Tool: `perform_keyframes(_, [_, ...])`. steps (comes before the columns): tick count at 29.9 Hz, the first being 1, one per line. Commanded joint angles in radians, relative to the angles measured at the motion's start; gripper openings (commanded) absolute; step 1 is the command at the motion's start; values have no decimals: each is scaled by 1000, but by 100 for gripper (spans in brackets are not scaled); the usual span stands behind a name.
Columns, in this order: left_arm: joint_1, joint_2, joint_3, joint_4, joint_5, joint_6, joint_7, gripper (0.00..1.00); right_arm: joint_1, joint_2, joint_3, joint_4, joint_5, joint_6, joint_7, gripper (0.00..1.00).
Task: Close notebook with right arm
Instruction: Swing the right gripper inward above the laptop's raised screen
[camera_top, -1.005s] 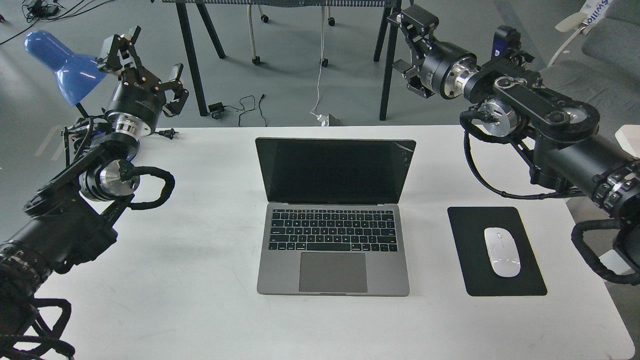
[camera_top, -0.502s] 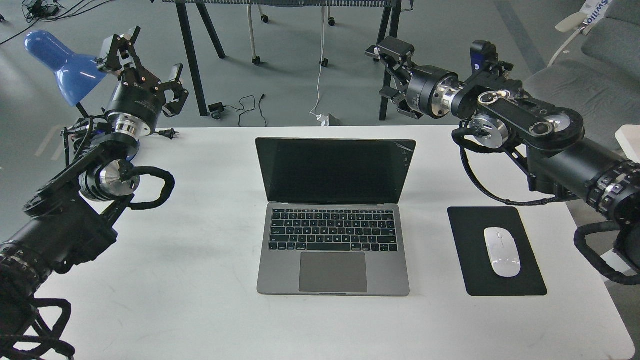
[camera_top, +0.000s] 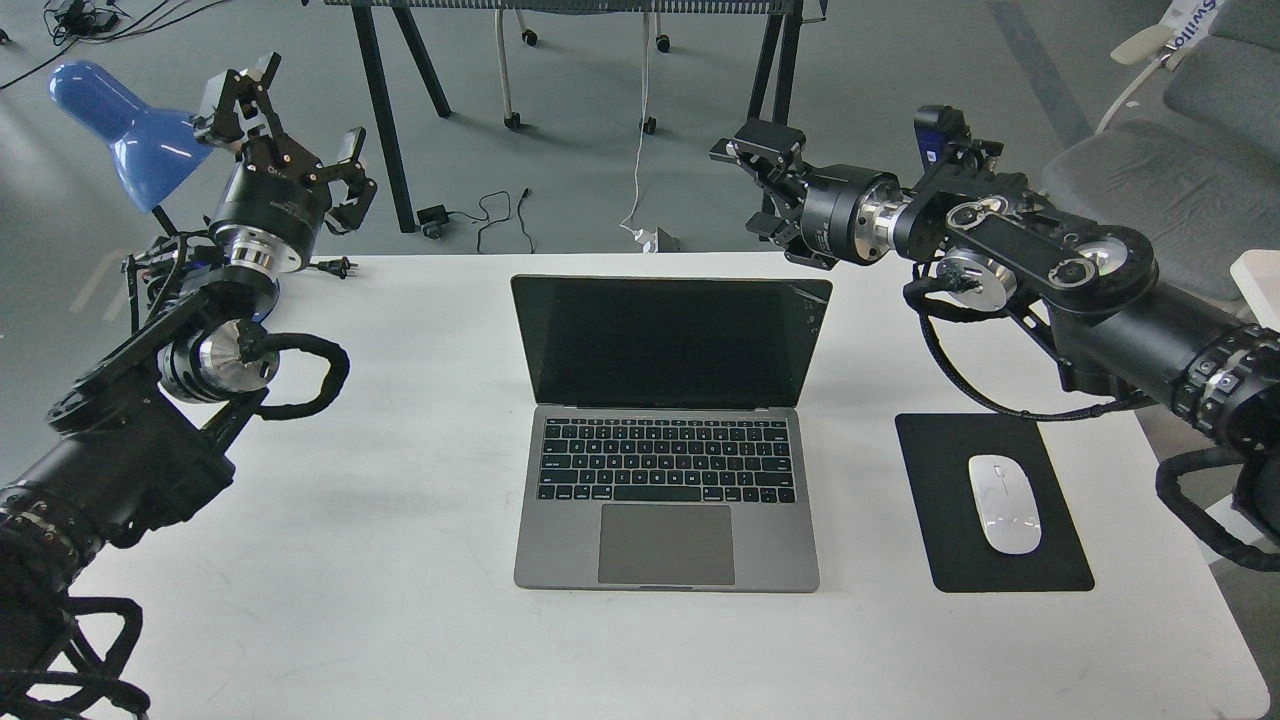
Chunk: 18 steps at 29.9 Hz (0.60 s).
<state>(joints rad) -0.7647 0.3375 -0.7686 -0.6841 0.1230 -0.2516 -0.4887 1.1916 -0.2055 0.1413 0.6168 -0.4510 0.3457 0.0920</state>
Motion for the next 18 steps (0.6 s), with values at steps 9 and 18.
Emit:
perform_keyframes(9, [1,0,0,0,0,0,0,100,5,-3,-6,33,1,61,-11,100])
perform_keyframes(18, [-1,0,0,0,0,0,0,100,8,-9,-8,73,0,104,-21,100])
